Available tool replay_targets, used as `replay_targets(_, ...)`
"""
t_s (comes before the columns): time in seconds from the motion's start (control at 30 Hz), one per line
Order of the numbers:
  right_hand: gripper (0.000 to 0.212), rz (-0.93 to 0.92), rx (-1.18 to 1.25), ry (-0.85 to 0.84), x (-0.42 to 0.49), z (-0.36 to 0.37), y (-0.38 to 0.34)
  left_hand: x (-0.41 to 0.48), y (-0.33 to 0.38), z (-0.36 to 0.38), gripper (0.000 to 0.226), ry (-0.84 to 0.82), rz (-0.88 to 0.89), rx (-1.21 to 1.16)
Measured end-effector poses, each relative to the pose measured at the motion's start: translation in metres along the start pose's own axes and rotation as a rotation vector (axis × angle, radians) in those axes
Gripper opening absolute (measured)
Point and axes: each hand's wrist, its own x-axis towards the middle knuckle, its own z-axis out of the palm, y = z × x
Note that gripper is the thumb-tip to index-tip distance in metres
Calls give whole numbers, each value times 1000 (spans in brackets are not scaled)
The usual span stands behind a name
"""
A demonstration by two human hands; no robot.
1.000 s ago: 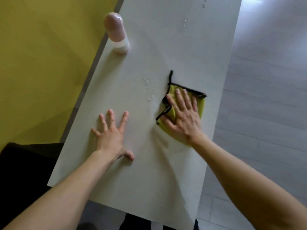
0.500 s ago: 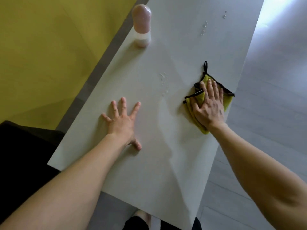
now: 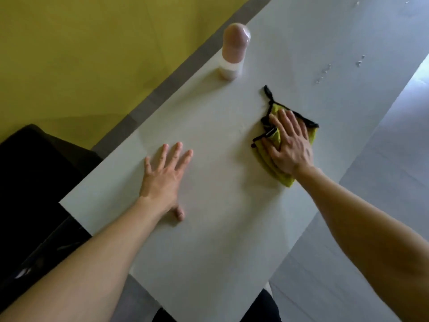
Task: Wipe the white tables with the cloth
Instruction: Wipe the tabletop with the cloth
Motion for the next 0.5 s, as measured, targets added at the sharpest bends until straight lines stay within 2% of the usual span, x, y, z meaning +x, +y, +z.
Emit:
replay_targets(0.07, 81, 33, -2, 6, 33, -7, 1, -1, -1, -1, 184, 9, -20, 2)
replay_targets(0.13, 82, -29, 1, 17, 25, -2, -25, -3, 0, -4, 186, -5, -68, -19)
replay_targets(0.2, 82, -286, 22, -12, -18, 14, -68, -3, 2, -9, 187, -31, -136, -49)
replay_targets(0.27, 82, -623, 43, -129, -63, 32, -110, -1, 6, -15, 191, -55, -181, -37)
replay_targets(0.37, 76, -886, 67, -194, -63, 42, -110, 2, 13, -20, 199, -88, -222, -19)
replay_targets(0.43, 72, -878, 101, -133, -24, 35, -73, 3, 12, -19, 199, -91, -221, -17)
replay_targets(0.5, 70, -650, 93, -33, 26, 19, -22, 1, 9, -16, 198, -81, -218, -40)
